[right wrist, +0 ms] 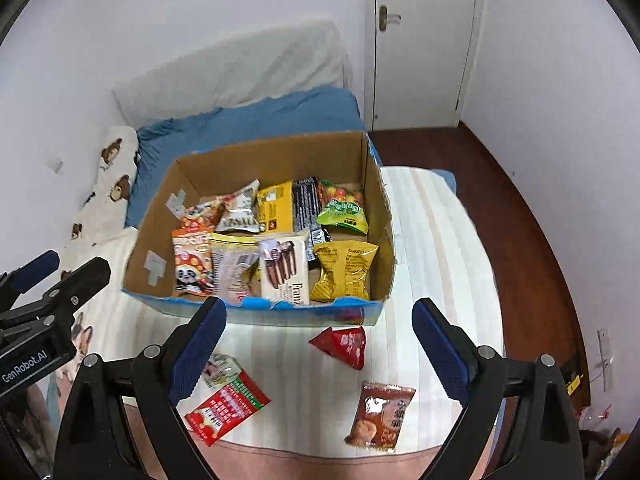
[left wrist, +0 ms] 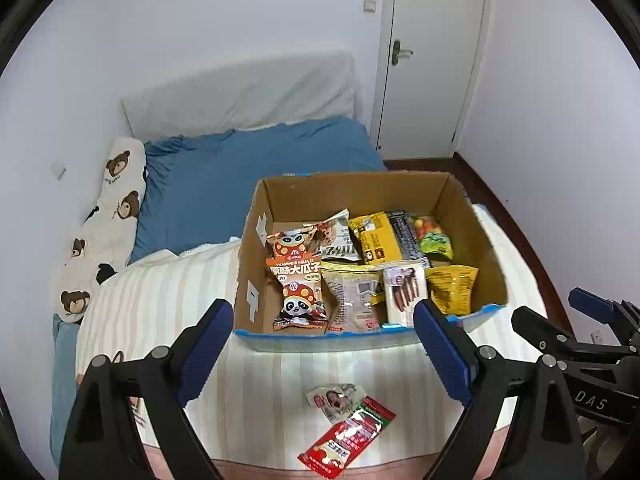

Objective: Organize snacks
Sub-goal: 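Grasp the red sauce packet with left tool while right grasps brown cracker pack, then carry the red packet and brown pack into the box and open both tools, then grasp the clear candy packet with left tool while right grasps red triangle packet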

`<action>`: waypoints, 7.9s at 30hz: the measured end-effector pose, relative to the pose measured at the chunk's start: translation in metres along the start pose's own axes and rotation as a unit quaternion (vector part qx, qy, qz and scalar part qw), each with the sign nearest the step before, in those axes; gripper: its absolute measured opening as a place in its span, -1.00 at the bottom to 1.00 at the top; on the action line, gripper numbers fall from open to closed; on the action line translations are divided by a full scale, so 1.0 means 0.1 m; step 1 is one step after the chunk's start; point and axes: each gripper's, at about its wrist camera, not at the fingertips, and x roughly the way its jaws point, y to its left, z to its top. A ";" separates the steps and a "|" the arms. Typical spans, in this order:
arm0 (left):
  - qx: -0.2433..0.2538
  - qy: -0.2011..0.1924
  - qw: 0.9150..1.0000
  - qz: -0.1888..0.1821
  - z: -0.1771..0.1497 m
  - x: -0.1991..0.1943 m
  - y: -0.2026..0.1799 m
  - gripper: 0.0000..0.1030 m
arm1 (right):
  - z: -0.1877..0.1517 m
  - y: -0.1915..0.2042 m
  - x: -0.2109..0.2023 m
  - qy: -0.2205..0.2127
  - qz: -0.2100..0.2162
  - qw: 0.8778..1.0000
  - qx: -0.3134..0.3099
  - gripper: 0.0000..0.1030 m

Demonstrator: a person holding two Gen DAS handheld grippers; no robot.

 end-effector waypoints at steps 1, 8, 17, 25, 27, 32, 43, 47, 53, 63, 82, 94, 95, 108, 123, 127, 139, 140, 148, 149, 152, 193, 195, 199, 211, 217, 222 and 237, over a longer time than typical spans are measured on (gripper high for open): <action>0.000 -0.004 1.000 -0.001 -0.02 -0.05 0.00 0.79 | -0.03 0.01 -0.08 -0.007 0.000 1.000 -0.002 0.86; 0.001 -0.021 1.000 -0.014 -0.18 -0.43 -0.04 0.79 | -0.25 0.08 -0.62 -0.053 0.006 0.999 -0.009 0.86; -0.011 -0.008 1.000 -0.027 -0.42 -0.55 -0.04 0.80 | -0.54 -0.04 -0.82 -0.032 0.043 0.998 0.020 0.94; 0.051 0.122 0.991 -0.037 -1.04 0.36 -0.26 1.00 | -1.06 -0.72 -0.02 0.093 0.043 0.986 0.128 0.94; 0.087 0.158 0.983 -0.024 -1.24 0.67 -0.37 1.00 | -1.19 -0.88 0.24 0.122 0.037 0.981 0.149 0.94; 0.174 0.267 0.948 0.013 -1.69 1.54 -0.60 1.00 | -1.39 -1.13 0.88 0.173 0.024 0.969 0.173 0.94; 0.045 0.334 0.941 -0.044 -1.72 1.84 -0.42 0.22 | -1.54 -0.91 1.56 0.208 -0.020 0.972 0.106 0.20; -0.085 0.365 0.924 -0.072 -1.94 1.73 -0.20 0.22 | -1.77 -0.70 1.48 0.224 0.003 0.972 0.073 0.19; -0.082 0.396 0.909 -0.098 -2.25 1.66 -0.27 0.38 | -2.21 -0.51 1.36 0.263 0.043 0.962 0.054 0.20; 0.023 0.358 0.932 -0.058 -2.28 1.50 -0.67 -0.06 | -2.41 -0.40 1.56 0.264 0.008 0.963 0.059 0.38; -0.075 0.214 0.959 -0.170 -0.46 0.43 -0.12 -0.09 | -1.12 -0.25 0.47 0.110 0.127 0.983 0.075 0.19; 0.002 0.183 0.982 -0.040 0.82 0.85 0.12 -0.09 | 0.70 -0.13 0.60 0.050 0.075 0.996 0.026 0.19; 0.009 0.193 0.981 -0.028 0.83 0.99 0.15 -0.09 | 0.81 -0.10 0.74 0.057 0.070 0.996 0.024 0.19; 0.000 0.294 0.955 0.030 0.52 2.02 0.44 -0.04 | 0.71 -0.03 1.71 0.135 0.049 0.989 0.028 0.19; -0.057 0.305 0.951 -0.015 0.35 2.14 0.50 0.81 | 0.49 -0.02 1.97 0.207 0.051 0.977 0.021 0.88; -0.054 0.286 0.956 -0.016 0.33 2.03 0.41 0.81 | 0.51 -0.01 1.89 0.200 0.047 0.979 0.020 0.88; -0.051 0.195 0.979 -0.024 0.20 1.46 0.26 0.81 | 0.42 -0.04 1.41 0.138 0.022 0.990 0.005 0.88; -0.050 0.185 0.981 -0.022 0.19 1.39 0.25 0.81 | 0.41 -0.04 1.36 0.132 0.023 0.991 0.005 0.88; -0.030 0.110 0.993 0.000 0.13 0.92 0.17 0.81 | 0.23 -0.02 0.91 0.079 0.018 0.997 -0.005 0.88; -0.028 0.103 0.994 0.002 0.11 0.86 0.16 0.81 | 0.21 -0.01 0.85 0.074 0.020 0.997 -0.005 0.88; -0.024 0.086 0.996 0.003 0.06 0.68 0.13 0.81 | 0.16 -0.01 0.65 0.055 0.025 0.998 -0.003 0.88; -0.173 0.250 0.952 -0.035 -1.30 1.41 0.35 0.81 | -0.68 -0.72 1.86 0.150 0.058 0.972 0.173 0.59; -0.190 0.265 0.944 -0.044 -1.34 1.51 0.37 0.81 | -0.68 -0.69 1.96 0.155 0.049 0.973 0.162 0.30; -0.223 0.291 0.928 -0.062 -1.38 1.73 0.42 0.81 | -0.74 -0.66 1.91 0.146 0.050 0.978 0.139 0.02; -0.192 0.282 0.938 -0.067 -1.29 1.97 0.14 0.32 | -1.31 -0.53 1.58 0.192 0.087 0.971 0.111 0.01; -0.125 0.290 0.947 -0.054 -1.61 1.68 -0.04 0.32 | -1.64 -0.38 1.43 0.214 0.104 0.966 0.096 -0.05; -0.074 0.320 0.943 -0.049 -2.14 1.30 -0.04 0.32 | -2.02 -0.24 1.31 0.241 0.116 0.961 0.075 -0.05; -0.040 0.349 0.936 -0.033 -2.59 1.40 -0.26 0.43 | -2.51 0.16 1.44 0.269 0.108 0.955 0.061 0.14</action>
